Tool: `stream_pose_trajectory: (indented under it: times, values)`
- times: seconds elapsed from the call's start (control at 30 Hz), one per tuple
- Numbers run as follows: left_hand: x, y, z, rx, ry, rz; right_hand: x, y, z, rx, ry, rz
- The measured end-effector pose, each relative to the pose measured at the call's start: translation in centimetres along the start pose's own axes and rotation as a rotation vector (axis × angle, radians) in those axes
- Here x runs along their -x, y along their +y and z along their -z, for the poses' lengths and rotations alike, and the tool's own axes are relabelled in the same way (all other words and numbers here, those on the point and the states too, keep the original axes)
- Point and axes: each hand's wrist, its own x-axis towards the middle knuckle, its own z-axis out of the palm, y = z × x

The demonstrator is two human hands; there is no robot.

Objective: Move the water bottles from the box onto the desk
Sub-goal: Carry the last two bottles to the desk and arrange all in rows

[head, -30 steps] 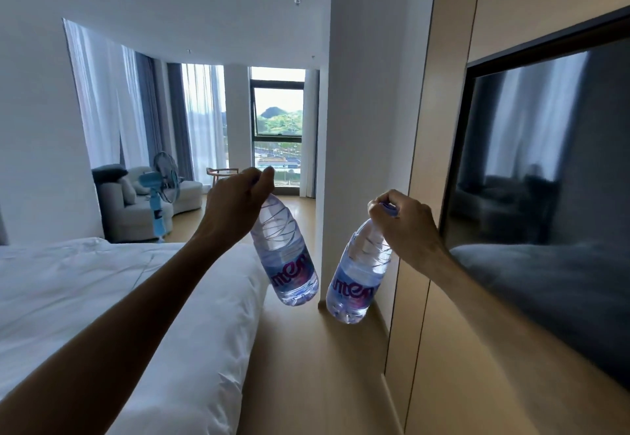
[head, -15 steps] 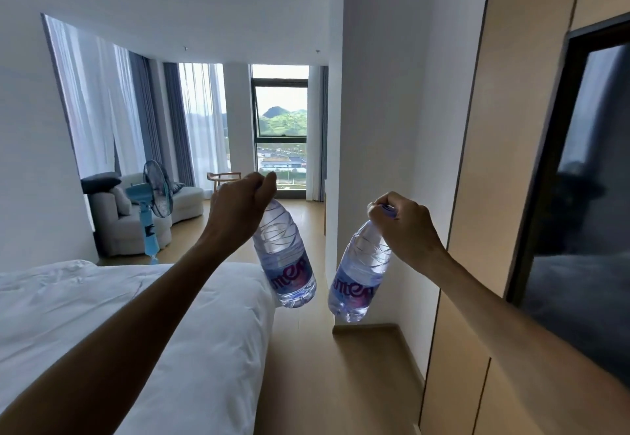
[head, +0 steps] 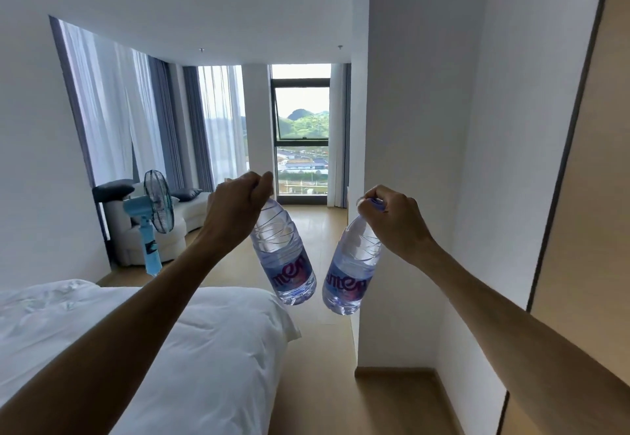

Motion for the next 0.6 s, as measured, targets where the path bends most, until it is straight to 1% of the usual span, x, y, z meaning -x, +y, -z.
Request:
stream_pose_trajectory:
  times: [0.23,0.47,0.6]
  values:
    - [-7.2,-7.2,-7.8,-0.043,0.008,0.009,-10.3,6.2,-6.9,-0.026,-0.025,0.023]
    - [-14.8,-17.5,-16.8,-0.014,0.029,0.025,-20.6,13.2,-16.9,-0.007,-0.051,0.027]
    - [-20.7,-23.8,-21.7,0.023,0.008,0.044,-27.4,16.6,-22.2,0.015,-0.051,-0.006]
